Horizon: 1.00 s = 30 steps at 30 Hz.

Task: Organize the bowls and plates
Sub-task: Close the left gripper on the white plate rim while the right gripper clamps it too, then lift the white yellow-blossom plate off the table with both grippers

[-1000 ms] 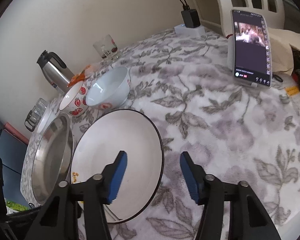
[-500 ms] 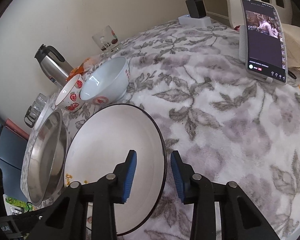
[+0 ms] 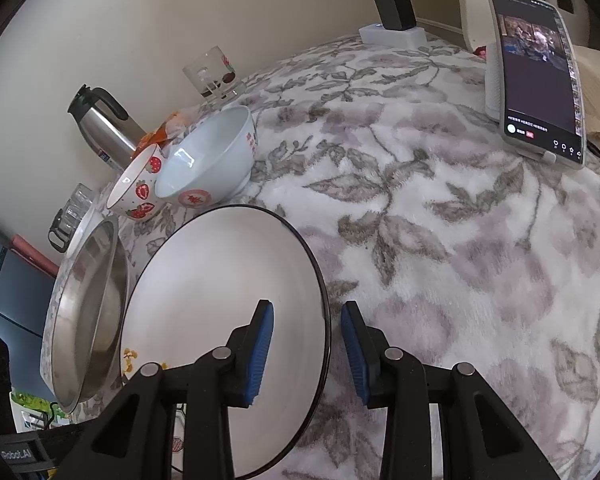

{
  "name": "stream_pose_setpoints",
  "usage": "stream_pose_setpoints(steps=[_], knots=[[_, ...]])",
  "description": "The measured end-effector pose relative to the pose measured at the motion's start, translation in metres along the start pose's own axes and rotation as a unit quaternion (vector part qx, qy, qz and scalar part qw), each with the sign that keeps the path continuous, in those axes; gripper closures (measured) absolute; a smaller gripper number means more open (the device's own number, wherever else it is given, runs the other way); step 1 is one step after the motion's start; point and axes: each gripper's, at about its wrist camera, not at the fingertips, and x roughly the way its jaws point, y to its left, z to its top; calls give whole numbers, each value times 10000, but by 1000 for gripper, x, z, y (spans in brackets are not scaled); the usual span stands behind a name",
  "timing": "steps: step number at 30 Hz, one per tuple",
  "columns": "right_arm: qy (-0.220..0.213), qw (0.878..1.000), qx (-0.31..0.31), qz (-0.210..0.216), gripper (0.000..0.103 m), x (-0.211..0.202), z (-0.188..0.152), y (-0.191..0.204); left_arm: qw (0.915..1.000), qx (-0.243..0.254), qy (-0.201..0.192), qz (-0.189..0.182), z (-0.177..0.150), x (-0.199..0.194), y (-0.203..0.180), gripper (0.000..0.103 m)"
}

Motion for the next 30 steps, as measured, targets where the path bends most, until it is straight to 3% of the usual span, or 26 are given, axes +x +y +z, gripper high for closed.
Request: stream_pose_setpoints(steps=[6,15,22,30], knots=[[23,10000,-73,-41,83,5,5,1,9998,-181,2,20,5,6,9,69],[39,10000,-38,78,84,9,10,-1,9995,-298,-20,98,7,11,13,80],[13,9998,-22,176,87,6,8,-3,9996,-201,-69,177,7,8,10,80],[-188,9997,-151,47,89,-14,9,-11,9976,492,-462,134,6,-5,-18,80]])
